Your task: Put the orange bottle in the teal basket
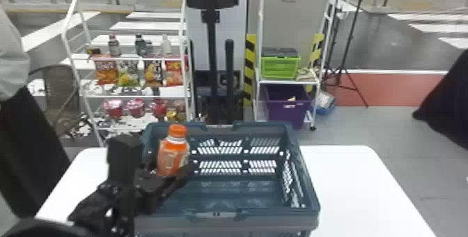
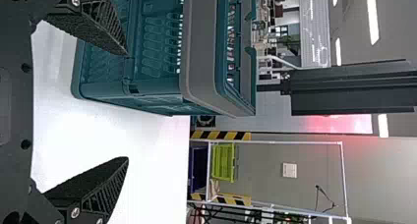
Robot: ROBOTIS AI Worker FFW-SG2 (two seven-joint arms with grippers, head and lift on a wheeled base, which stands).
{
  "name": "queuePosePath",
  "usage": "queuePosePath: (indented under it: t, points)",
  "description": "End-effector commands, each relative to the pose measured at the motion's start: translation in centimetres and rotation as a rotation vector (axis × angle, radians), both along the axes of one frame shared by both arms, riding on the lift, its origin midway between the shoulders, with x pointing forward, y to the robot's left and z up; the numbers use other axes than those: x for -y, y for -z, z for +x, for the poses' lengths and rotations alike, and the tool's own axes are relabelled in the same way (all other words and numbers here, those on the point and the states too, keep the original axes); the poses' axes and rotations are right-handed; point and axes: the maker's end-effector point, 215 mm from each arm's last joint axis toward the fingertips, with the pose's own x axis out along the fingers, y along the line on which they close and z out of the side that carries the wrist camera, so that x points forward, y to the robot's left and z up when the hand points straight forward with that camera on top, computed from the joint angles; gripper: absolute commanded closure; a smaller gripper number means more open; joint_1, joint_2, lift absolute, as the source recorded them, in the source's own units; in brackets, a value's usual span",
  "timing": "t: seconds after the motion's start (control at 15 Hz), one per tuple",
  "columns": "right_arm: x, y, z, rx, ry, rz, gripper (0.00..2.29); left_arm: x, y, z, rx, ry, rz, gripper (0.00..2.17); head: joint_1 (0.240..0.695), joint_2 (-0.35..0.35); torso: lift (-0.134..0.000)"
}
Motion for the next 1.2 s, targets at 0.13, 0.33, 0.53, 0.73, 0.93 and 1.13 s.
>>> queuePosePath:
  t: [0.13, 0.33, 0.53, 0.73, 0.93, 1.13]
  points:
    - [1.2, 1.0, -0.4, -0.019, 0.035, -0.007, 0.13, 3.4, 3.5, 4.6, -0.117, 0.149, 0.111, 0.56, 0.499, 0.000, 0.000]
    - [1.6, 1.7, -0.7, -0.031, 0.052, -0.008, 0.13, 5.5, 5.7, 6.3, -0.193, 0.252, 0.177, 0.56, 0.499, 0.000, 0.000]
    - [1.8, 2.1, -1.2, -0.040, 0.058, -0.010, 0.13, 6.4, 7.8, 6.8, -0.303, 0.334, 0.192, 0.56, 0.499, 0.000, 0.000]
    - [1.8, 2.5, -1.4, -0.047, 0.057, -0.014, 0.13, 5.5, 9.1, 7.6, -0.370, 0.373, 0.226, 0.56, 0.499, 0.000, 0.000]
    - [1.7, 2.7, -1.7, -0.052, 0.059, -0.017, 0.13, 6.0, 10.5, 7.4, -0.427, 0.427, 0.280, 0.56, 0.499, 0.000, 0.000]
    - [1.7, 2.8, -2.0, -0.056, 0.061, -0.021, 0.13, 7.6, 12.2, 7.1, -0.484, 0.467, 0.312, 0.56, 0.499, 0.000, 0.000]
